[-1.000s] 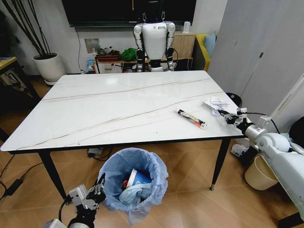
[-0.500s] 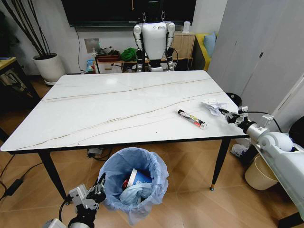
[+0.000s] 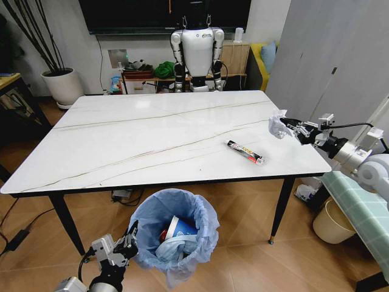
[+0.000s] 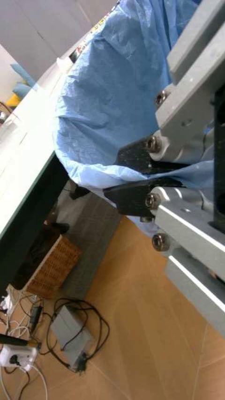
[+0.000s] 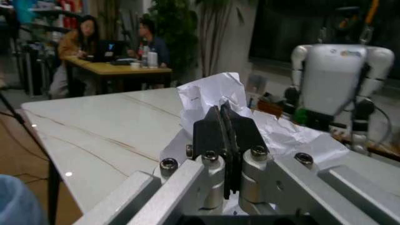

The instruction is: Pick up the trash bin and place the trash from the table into it.

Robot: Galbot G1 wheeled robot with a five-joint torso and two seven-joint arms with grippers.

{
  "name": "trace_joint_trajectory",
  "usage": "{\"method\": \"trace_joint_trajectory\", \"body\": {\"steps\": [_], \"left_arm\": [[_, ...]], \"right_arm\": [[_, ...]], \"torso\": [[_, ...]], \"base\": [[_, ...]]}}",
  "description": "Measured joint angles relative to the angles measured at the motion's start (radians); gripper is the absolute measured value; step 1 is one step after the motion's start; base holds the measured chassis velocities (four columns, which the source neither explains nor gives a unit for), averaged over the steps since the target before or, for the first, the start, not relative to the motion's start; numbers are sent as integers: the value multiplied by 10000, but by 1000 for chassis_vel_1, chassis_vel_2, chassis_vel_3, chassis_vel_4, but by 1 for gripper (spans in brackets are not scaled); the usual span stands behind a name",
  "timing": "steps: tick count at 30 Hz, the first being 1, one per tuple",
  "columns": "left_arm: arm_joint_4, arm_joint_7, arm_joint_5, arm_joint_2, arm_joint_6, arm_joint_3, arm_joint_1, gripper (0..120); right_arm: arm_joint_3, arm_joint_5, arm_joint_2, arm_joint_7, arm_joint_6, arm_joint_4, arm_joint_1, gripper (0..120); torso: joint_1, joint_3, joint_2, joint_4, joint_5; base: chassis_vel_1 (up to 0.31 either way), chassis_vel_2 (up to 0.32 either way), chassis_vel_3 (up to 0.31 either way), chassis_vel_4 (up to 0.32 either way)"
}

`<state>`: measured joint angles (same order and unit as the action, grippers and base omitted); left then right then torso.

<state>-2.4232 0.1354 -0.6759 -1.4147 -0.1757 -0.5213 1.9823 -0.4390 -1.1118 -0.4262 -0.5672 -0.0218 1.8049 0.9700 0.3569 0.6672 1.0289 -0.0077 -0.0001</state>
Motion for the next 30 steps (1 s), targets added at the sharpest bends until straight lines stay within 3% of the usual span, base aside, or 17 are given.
{"method": "trace_joint_trajectory", "body": {"steps": [6,13,21,30], "left_arm": [[136,2,18,-73,-22,193,-151,0],[369,-3,29,-218,-24,322,-321,0],[385,-5,-31,-252,-36,321,-402,0],[554,8,-19,-343,-71,458,-518,0]], "right_arm": [[425,-391,635,182,-29,2273,-5,0],[2726,101,1053,314,-458,3903,-532,0],[3975,469,1383,318,-858,4564,-777,0],[4660,662,1688,249,-1133,4850,-967,0]], "torso": [[0,0,0,1,0],[0,1,-3,2,0],[0,1,-2,0,1],[0,1,-2,0,0]], "base": [[0,0,0,0],[0,0,0,0],[0,0,0,0],[0,0,0,0]]}}
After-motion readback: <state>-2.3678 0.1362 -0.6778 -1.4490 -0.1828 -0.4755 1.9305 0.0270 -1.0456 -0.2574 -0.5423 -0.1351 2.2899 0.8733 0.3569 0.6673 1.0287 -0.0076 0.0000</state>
